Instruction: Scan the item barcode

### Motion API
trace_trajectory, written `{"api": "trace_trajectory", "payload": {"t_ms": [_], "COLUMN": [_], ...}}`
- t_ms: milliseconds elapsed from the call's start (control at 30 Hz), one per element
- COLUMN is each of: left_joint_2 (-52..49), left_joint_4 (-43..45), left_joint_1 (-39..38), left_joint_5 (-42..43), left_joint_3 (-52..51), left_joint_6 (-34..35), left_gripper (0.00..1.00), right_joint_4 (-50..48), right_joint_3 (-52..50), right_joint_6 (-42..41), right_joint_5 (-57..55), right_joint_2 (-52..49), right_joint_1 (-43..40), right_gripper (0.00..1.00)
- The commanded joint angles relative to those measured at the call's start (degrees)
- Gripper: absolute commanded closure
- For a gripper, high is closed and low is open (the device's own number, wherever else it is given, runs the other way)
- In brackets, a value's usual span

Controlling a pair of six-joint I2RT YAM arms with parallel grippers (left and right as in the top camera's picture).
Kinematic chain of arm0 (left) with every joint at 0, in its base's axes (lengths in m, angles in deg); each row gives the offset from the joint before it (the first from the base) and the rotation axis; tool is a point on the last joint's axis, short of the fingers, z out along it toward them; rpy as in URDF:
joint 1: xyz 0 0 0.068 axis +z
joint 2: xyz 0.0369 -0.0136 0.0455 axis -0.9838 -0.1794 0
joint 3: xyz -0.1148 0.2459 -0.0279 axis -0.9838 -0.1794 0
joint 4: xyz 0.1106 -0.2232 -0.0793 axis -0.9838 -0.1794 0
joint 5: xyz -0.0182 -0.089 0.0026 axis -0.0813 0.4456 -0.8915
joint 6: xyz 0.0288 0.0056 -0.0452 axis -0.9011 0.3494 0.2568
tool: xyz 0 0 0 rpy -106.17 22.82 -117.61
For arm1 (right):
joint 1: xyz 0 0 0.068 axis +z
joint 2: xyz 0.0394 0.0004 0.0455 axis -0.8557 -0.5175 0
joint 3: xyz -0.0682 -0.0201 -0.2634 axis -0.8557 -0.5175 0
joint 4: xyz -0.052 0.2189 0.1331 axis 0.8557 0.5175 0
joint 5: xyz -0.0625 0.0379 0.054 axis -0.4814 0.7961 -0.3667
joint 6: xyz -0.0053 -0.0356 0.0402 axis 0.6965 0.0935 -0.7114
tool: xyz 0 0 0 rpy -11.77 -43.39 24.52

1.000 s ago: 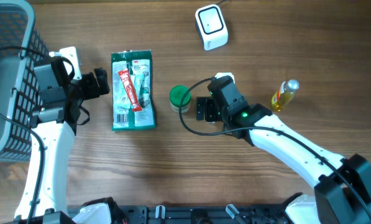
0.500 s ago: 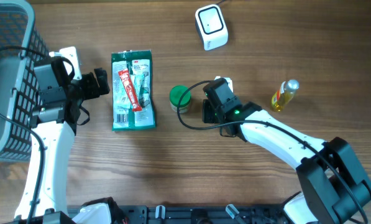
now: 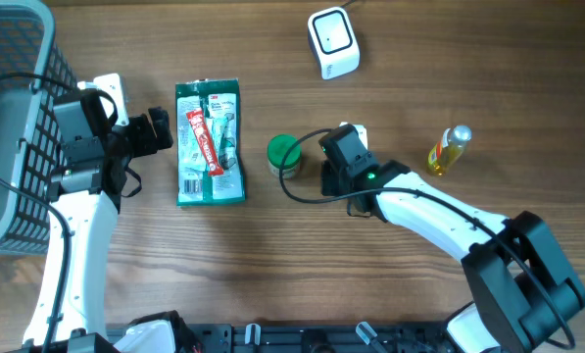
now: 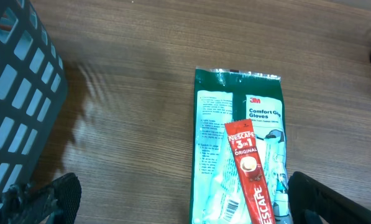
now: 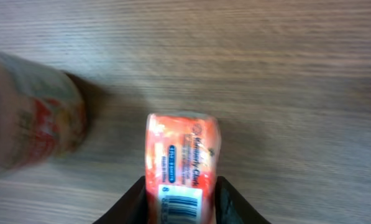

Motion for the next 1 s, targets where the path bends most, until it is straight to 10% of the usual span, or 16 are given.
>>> {"api": "trace_trajectory", "payload": {"t_ms": [0, 200, 633, 967], "left_joint_2": [-0.22, -0.22, -0.22, -0.22], "left_joint_4": [0.15, 0.15, 0.15, 0.15], "left_joint_1": [0.26, 0.26, 0.26, 0.26], "left_joint_5": [0.24, 0.24, 0.24, 0.24], "left_joint_3": [0.44, 0.44, 0.44, 0.44], "left_joint_6": [-0.44, -0.44, -0.44, -0.44], "left_gripper": [0.00, 0.00, 0.00, 0.00], "right_joint_4": [1.70, 1.84, 10.14, 14.67], "right_joint_3": [0.98, 0.96, 17.70, 17.22], "right_joint_6": [6.23, 6.69, 8.98, 6.10], "right_joint_5": [-5.64, -5.01, 2.78, 7.67], "right_joint_2": [4.15, 4.55, 5.75, 5.70], "right_joint_1": [0.17, 0.17, -0.13, -0.15], "right_gripper": [0.68, 0.69, 0.17, 0.13]}}
